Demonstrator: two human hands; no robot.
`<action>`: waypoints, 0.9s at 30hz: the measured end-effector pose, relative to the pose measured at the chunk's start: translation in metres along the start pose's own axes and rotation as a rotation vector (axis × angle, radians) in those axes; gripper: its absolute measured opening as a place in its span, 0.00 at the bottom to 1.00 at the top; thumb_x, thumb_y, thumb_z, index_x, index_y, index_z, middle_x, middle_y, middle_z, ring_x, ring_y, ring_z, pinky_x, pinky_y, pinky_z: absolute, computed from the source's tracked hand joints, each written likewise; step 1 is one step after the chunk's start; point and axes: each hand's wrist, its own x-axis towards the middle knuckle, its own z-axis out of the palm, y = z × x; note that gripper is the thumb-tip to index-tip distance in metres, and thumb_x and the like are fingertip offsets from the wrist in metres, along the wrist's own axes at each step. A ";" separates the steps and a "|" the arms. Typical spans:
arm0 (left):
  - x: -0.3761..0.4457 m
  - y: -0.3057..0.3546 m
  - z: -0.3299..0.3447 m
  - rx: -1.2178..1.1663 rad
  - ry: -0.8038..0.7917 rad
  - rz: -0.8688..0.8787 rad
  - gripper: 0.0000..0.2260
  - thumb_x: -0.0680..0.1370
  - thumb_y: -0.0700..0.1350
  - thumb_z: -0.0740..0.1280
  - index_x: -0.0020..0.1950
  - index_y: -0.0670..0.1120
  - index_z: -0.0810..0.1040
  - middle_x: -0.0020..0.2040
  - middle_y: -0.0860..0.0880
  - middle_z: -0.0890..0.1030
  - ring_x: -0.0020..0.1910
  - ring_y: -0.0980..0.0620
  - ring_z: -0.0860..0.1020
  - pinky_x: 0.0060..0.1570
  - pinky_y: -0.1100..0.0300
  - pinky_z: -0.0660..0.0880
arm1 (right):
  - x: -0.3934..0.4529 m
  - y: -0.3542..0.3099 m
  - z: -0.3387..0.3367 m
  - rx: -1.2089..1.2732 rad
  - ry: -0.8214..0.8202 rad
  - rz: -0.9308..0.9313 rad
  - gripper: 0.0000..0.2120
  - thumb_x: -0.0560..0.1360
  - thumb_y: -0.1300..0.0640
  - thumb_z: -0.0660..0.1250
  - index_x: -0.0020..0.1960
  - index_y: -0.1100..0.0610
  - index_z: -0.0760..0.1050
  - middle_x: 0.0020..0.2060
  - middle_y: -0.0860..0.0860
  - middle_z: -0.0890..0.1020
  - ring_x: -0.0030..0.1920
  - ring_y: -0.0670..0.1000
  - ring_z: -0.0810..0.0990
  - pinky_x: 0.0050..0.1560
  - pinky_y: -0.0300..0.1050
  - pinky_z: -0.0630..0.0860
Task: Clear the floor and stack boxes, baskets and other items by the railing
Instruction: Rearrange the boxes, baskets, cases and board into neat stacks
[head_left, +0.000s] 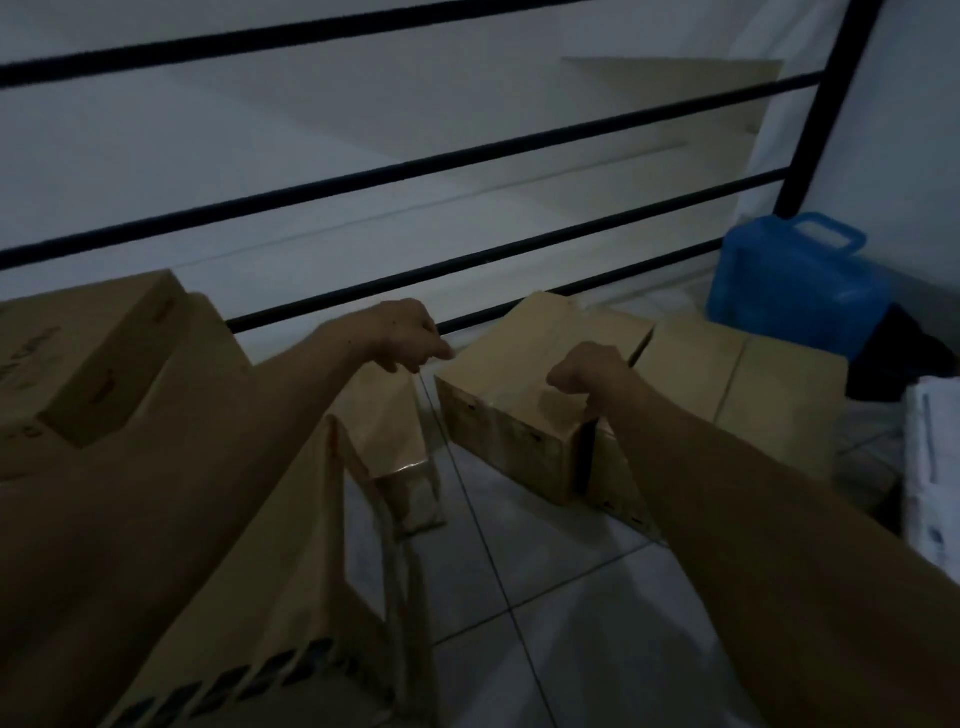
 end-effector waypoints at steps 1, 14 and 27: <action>0.011 0.002 0.005 -0.004 -0.021 -0.031 0.20 0.80 0.53 0.68 0.62 0.38 0.79 0.55 0.42 0.83 0.51 0.47 0.82 0.51 0.51 0.80 | 0.005 0.007 0.001 -0.005 -0.021 0.005 0.22 0.82 0.52 0.62 0.70 0.65 0.69 0.65 0.61 0.74 0.62 0.63 0.77 0.62 0.54 0.78; 0.110 0.022 0.071 -0.046 -0.234 -0.169 0.36 0.82 0.62 0.60 0.81 0.41 0.54 0.81 0.42 0.57 0.77 0.40 0.61 0.74 0.49 0.62 | 0.036 0.020 0.000 0.211 -0.142 0.150 0.24 0.82 0.52 0.64 0.70 0.69 0.66 0.69 0.64 0.72 0.55 0.66 0.82 0.56 0.57 0.81; 0.119 0.021 0.079 -0.160 -0.273 -0.250 0.39 0.78 0.62 0.67 0.80 0.43 0.57 0.78 0.41 0.62 0.73 0.37 0.67 0.70 0.45 0.68 | 0.031 0.028 -0.001 0.319 -0.128 0.194 0.25 0.83 0.55 0.62 0.74 0.68 0.61 0.74 0.64 0.64 0.67 0.70 0.70 0.62 0.63 0.75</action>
